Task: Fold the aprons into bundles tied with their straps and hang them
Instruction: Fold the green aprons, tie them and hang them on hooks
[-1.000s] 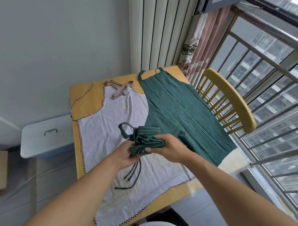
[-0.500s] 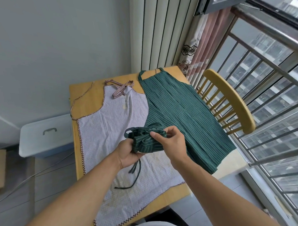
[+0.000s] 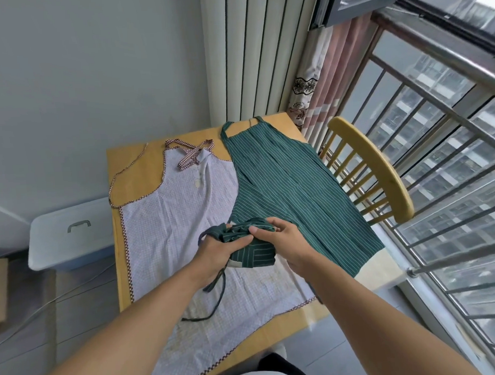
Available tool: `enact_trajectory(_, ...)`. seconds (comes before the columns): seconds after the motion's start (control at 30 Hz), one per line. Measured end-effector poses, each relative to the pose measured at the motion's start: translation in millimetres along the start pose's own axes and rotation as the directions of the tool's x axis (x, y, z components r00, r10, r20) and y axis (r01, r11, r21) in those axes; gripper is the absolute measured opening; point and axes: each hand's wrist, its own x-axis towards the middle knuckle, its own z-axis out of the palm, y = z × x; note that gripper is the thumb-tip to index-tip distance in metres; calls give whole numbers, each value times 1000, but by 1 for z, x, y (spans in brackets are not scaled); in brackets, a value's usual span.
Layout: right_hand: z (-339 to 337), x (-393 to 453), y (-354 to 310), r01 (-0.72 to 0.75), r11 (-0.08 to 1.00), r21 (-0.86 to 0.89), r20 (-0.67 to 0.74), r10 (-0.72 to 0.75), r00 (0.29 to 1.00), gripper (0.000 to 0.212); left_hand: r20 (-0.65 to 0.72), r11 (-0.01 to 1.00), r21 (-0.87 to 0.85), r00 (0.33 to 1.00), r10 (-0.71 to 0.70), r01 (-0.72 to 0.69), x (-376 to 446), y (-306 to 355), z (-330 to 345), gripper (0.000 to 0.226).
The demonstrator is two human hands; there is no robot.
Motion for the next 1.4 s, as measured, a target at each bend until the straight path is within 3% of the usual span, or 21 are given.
enact_trajectory(0.17, -29, 6, -9, 23, 974, -227, -25, -29, 999, 29, 18, 985, 169, 999, 36, -39, 9, -1, 26, 32)
enact_trajectory(0.3, -55, 9, -25, 124, 843, -524, -107, -209, 972, 17, -5, 990, 138, 1000, -3, 3, 13, -2, 55, 28)
enact_trajectory(0.4, -68, 8, -39, 134, 808, -574, -101, -233, 967, 33, -13, 999, 34, 999, -32, 32, 15, 2, 73, 29)
enact_trajectory(0.5, -76, 0, -56, 129, 817, -562, 24, -140, 990, 52, -118, 994, -25, 988, -104, 102, 18, 7, 87, 28)
enact_trajectory(0.6, -76, -11, -55, 352, 631, -692, 218, -282, 934, 48, -256, 980, -122, 949, -185, 158, 25, 11, 96, 33)
enact_trajectory(0.67, -73, -17, -37, 454, 477, -753, 287, -382, 878, 41, -235, 944, -277, 940, -246, 178, 30, 15, 97, 30)
enact_trajectory(0.73, -73, -28, -15, 492, 408, -769, 313, -431, 847, 39, -177, 905, -378, 945, -275, 193, 34, 22, 98, 27)
enact_trajectory(0.87, -84, -56, 18, 523, 486, -701, 219, -551, 805, 36, -193, 868, -471, 942, -273, 155, 41, 28, 94, 33)
enact_trajectory(0.9, -85, -61, 22, 517, 595, -615, 189, -526, 829, 38, -201, 864, -484, 944, -261, 136, 42, 30, 93, 32)
enact_trajectory(0.93, -84, -66, 22, 453, 771, -446, 152, -434, 888, 42, -179, 864, -488, 954, -240, 126, 42, 33, 91, 33)
enact_trajectory(0.97, -84, -70, 20, 308, 926, -217, 139, -283, 949, 46, -130, 870, -477, 969, -213, 127, 40, 37, 91, 34)
enact_trajectory(1.0, -85, -71, 17, 131, 990, -44, 168, -122, 978, 49, -57, 873, -467, 980, -188, 140, 36, 41, 91, 36)
enact_trajectory(1.03, -88, -71, 16, -20, 999, 41, 237, 10, 971, 50, 21, 881, -444, 984, -174, 165, 31, 44, 90, 38)
enact_trajectory(1.1, -95, -66, 12, -167, 986, -24, 352, 165, 921, 48, 182, 903, -357, 966, -182, 237, 22, 47, 90, 41)
enact_trajectory(1.23, -95, -58, -6, -204, 967, -151, 448, 251, 858, 37, 462, 955, -93, 862, -208, 281, 3, 51, 94, 36)
enact_trajectory(1.3, -92, -55, -20, -204, 963, -175, 451, 263, 853, 37, 514, 966, -23, 832, -209, 257, -3, 53, 96, 33)
enact_trajectory(1.4, -97, -42, -36, -238, 941, -242, 398, 320, 860, 28, 500, 978, 165, 844, -197, 131, -6, 56, 94, 38)
